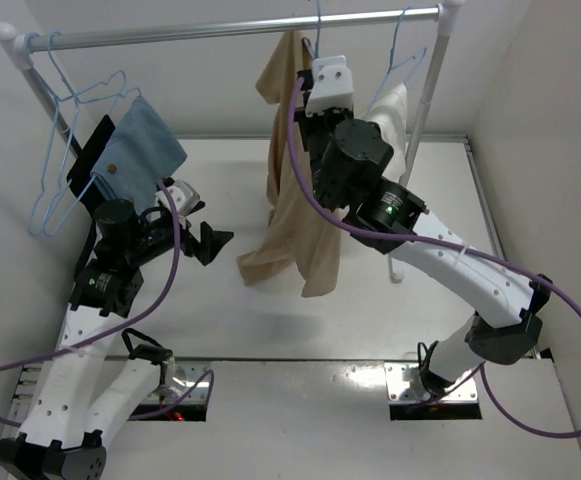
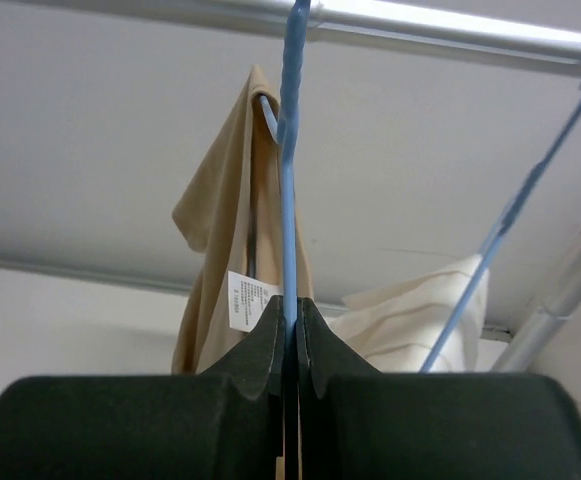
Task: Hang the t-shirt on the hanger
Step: Hang the hanger with tshirt onto the clothesline
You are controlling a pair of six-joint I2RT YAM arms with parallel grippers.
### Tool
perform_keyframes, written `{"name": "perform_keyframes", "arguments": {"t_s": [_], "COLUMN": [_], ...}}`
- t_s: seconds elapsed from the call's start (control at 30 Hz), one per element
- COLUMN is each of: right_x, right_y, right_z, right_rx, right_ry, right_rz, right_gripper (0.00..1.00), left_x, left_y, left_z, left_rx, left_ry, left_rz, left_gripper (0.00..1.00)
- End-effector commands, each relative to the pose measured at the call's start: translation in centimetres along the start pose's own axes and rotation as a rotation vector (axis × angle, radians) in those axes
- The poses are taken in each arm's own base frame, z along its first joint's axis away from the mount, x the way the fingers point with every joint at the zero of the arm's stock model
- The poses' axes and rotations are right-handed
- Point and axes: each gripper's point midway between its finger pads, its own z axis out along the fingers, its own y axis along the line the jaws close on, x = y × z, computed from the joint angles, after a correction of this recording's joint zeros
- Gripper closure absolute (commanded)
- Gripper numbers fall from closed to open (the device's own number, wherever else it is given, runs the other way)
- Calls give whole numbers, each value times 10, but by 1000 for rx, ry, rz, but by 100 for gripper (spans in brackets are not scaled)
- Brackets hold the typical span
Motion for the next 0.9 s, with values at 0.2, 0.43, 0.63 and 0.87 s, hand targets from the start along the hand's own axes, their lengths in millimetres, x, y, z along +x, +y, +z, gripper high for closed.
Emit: {"name": "perform_keyframes", "arguments": {"t_s": [0.2, 0.43, 0.63, 0.87], "right_x": [-24, 2, 23, 44], "right_y": [-54, -64, -64, -58], "right_z": [21, 39, 55, 64], "right_rx": [138, 159, 143, 118], "right_ry": [-41, 3, 43, 83], "right_rz": [80, 106, 92, 123], "right_gripper": [100, 100, 100, 100], "left_x": [-12, -12, -6, -10], "left_y": [-2, -3, -3, -3], "left_z": [-6, -7, -5, -7], "left_rx": [-9, -10, -9, -11], "left_ry": [-57, -64, -57, -72], "left_rz": [10, 15, 1, 11], "left_gripper": [0, 0, 0, 0]}}
